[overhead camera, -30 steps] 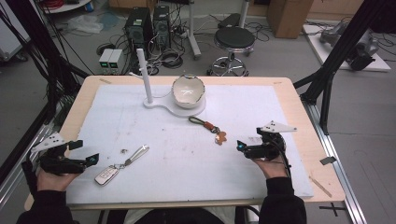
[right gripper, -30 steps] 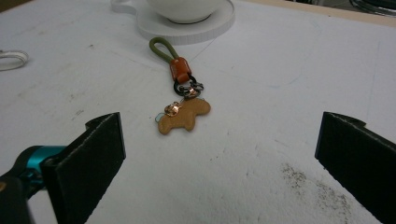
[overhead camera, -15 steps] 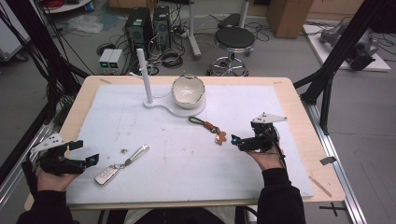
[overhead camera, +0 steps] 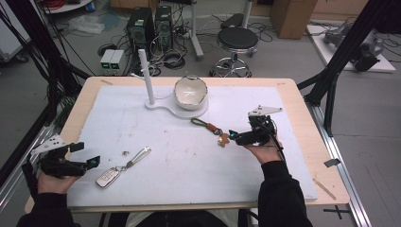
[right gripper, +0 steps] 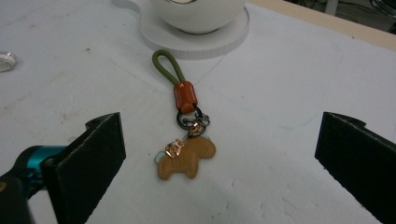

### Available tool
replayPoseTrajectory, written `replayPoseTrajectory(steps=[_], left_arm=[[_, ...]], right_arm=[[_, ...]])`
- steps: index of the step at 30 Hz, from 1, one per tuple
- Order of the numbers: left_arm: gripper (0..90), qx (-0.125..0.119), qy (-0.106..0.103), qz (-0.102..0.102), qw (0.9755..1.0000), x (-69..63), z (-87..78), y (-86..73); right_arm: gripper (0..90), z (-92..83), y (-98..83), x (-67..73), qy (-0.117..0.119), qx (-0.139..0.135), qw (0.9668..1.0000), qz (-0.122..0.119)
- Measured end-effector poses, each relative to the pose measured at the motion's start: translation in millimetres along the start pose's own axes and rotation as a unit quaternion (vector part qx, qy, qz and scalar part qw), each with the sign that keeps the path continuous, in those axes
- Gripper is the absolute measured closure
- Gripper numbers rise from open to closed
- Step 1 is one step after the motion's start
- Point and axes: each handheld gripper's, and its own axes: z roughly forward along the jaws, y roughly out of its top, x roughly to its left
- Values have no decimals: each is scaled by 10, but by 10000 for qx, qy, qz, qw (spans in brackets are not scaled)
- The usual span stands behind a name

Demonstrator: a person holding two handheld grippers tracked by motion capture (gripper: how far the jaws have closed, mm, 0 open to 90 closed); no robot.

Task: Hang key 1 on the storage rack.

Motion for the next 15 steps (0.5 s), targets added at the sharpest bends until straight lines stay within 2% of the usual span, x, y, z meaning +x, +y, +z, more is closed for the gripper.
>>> replayPoseTrajectory(steps=[4, 8, 9, 15], left_arm=[[17, 5, 0, -1, 10000, 0, 3, 0], [17, -9, -14, 0, 10000, -4, 1, 3], [17, -10, -10, 7, 10000, -6, 0, 4], [17, -5, -18, 11, 10000, -8, 0, 5]], right_arm=[[7, 37, 81, 8, 50, -14, 10000, 26], [7, 109, 175, 47, 76, 101, 9999, -106], [7, 140, 216, 67, 123, 60, 9998, -156], [7, 253, 287, 67, 175, 187, 9996, -138]])
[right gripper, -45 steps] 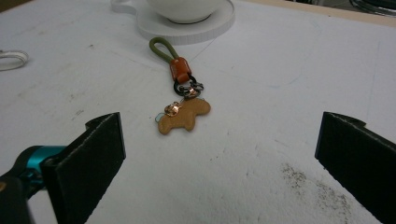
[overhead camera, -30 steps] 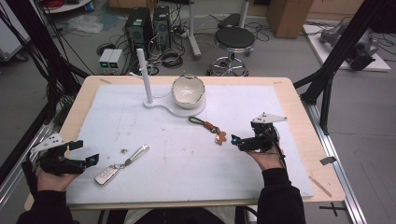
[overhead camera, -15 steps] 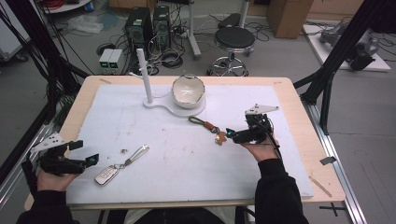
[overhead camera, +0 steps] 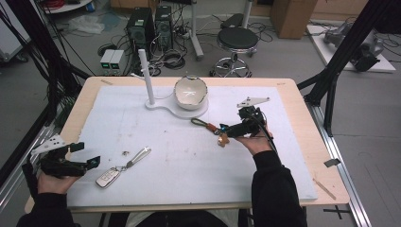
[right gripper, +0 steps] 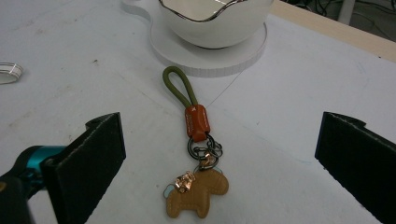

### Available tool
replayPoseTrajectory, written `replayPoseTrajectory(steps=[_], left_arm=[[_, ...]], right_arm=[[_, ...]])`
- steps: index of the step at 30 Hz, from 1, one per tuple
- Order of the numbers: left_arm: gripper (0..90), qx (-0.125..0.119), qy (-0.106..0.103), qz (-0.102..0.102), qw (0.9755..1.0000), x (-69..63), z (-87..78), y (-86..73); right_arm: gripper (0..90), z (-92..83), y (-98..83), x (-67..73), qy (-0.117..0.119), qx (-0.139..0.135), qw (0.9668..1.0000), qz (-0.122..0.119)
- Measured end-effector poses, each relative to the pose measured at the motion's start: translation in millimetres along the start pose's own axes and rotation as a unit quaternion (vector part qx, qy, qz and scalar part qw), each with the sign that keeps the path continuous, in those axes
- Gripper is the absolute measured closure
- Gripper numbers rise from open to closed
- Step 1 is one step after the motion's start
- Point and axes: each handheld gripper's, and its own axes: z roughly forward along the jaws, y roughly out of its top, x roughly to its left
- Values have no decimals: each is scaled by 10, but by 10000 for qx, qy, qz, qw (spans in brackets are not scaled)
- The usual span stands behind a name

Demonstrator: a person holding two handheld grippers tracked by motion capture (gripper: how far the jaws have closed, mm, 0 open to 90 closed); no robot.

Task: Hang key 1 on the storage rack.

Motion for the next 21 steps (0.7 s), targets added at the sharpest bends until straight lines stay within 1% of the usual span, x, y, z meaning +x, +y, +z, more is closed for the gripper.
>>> replayPoseTrajectory(steps=[3, 4, 7, 8, 11, 12, 13, 14, 15, 16, 17, 18, 19, 21], left_arm=[[18, 3, -6, -7, 10000, 0, 4, 0], [18, 6, -8, -8, 10000, 0, 4, 0], [17, -7, -15, 3, 10000, 1, 1, 0], [17, -15, -19, 4, 10000, 3, 1, 0], [17, -8, -22, -5, 10000, 4, 5, 0], [17, -9, -19, -5, 10000, 3, 6, 0], [17, -5, -23, 0, 10000, 5, 8, 0], [18, 4, -22, 4, 10000, 6, 10, 2], [18, -2, -24, 2, 10000, 5, 11, 2], [18, -1, -25, 1, 10000, 5, 12, 3], [17, -10, -31, 5, 10000, 3, 14, 4], [17, -11, -32, 6, 10000, 2, 15, 5], [17, -13, -33, 3, 10000, 1, 17, 6], [17, 1, -28, 12, 10000, 4, 18, 6]], right_arm=[[7, 79, 77, -1, 31, 52, 10000, -57], [7, 79, 77, -1, 31, 52, 10000, -57], [7, 128, 120, -30, 90, 97, 9999, -3], [8, 164, 140, -57, 109, 154, 9998, 33], [7, 202, 155, -74, 124, 194, 9997, 64], [8, 251, 176, -80, 162, 251, 9995, 69], [8, 251, 176, -80, 162, 251, 9995, 69], [8, 314, 196, -78, 192, 245, 9995, 49], [8, 314, 196, -78, 192, 245, 9995, 49], [8, 350, 200, -83, 236, 247, 9994, 70], [8, 380, 204, -87, 239, 310, 9992, 84], [8, 434, 211, -96, 225, 438, 9988, 52], [8, 472, 219, -95, 233, 507, 9984, 36], [8, 562, 259, -85, 320, 621, 9976, -1]])
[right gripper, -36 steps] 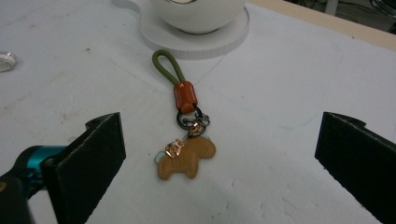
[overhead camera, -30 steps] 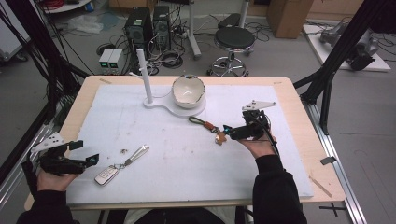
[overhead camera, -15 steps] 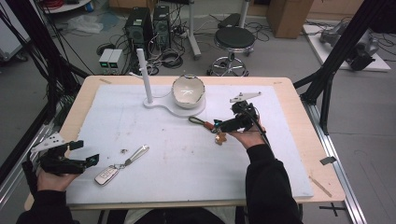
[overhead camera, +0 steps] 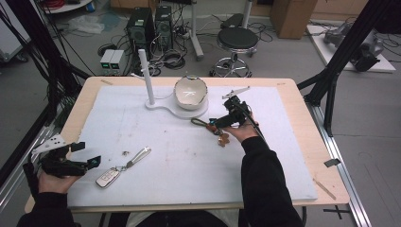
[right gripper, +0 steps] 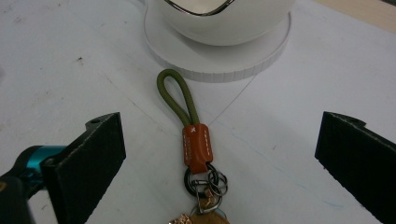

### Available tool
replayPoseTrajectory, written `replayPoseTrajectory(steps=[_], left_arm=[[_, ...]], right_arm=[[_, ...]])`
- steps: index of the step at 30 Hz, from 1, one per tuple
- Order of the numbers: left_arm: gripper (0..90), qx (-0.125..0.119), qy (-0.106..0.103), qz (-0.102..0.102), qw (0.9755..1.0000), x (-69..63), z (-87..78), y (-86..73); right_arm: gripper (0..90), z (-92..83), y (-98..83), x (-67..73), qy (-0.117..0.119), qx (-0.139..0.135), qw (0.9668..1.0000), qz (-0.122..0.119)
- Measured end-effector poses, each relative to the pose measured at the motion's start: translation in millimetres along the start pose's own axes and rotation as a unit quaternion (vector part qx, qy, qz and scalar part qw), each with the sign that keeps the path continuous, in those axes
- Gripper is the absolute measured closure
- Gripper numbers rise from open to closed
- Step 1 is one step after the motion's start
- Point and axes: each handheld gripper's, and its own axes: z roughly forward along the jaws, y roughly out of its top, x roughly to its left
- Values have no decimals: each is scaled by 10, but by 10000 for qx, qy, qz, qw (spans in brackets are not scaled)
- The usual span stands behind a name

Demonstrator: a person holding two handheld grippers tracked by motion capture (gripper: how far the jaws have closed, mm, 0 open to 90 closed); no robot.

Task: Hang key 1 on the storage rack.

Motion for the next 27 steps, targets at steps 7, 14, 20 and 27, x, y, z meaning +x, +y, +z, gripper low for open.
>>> replayPoseTrajectory(steps=[7, 14, 20, 27], left_arm=[[17, 14, -25, 31, 10000, -16, 5, 0], [17, 21, -20, 21, 10000, -13, 11, -1], [17, 49, -26, 41, 10000, -15, 16, -2], [17, 99, -26, 59, 9999, -20, 31, -4]], right_arm=[[32, 185, 61, -47, 63, 410, 9991, 13], [149, 295, 52, -101, 276, 760, 9967, 69], [243, 348, 22, -150, 294, 948, 9950, 61], [386, 424, -10, -139, 317, 1179, 9925, -29]])
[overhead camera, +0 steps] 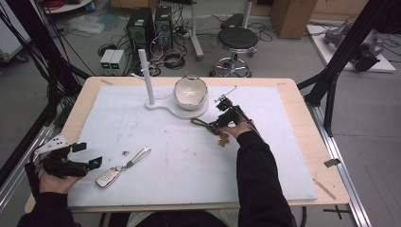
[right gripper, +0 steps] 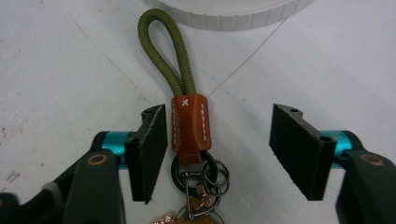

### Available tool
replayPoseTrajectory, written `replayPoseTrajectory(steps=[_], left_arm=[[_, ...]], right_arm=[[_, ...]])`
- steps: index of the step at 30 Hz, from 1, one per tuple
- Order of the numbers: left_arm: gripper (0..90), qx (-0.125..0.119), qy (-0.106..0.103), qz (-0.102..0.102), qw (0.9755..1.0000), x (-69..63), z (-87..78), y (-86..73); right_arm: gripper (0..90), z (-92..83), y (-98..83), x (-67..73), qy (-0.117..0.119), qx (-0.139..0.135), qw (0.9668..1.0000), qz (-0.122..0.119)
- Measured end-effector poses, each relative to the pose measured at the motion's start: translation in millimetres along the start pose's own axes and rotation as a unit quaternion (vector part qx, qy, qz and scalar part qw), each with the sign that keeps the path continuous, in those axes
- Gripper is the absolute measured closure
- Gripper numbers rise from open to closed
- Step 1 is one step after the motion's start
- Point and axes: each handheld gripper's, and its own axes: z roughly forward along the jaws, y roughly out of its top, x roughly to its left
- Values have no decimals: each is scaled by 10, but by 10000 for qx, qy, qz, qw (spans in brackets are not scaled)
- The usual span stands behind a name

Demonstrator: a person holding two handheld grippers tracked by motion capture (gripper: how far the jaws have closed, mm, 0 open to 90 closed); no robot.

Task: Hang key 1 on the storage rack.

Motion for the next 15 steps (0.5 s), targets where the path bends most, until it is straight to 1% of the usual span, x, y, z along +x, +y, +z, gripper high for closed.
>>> replayPoseTrajectory(steps=[5, 6, 7, 8, 9, 10, 11, 15], left_arm=[[18, 19, 1, 10, 10000, -1, 3, -1], [18, 23, -1, 20, 10000, -1, 4, -2], [18, 33, 2, 25, 10000, -2, 6, -3], [18, 40, 6, 32, 10000, -2, 8, -3], [18, 46, 8, 48, 10000, -3, 8, -4], [18, 40, 11, 51, 10000, -6, 9, -4], [18, 42, 14, 56, 10000, -5, 8, -3], [18, 39, 17, 59, 10000, -5, 6, -4]], right_arm=[[443, 60, 21, 42, -49, 20, 9999, -129], [445, 89, 19, 50, -66, 94, 9999, -111], [445, 89, 19, 50, -66, 94, 9999, -111], [459, 102, 17, 47, -108, 135, 9998, -114], [479, 109, 14, 44, -85, 152, 9998, -88], [534, 110, 18, 54, -56, 151, 9998, -130], [534, 110, 18, 54, -56, 151, 9998, -130], [696, 120, 26, 113, 62, 200, 9994, -259]])
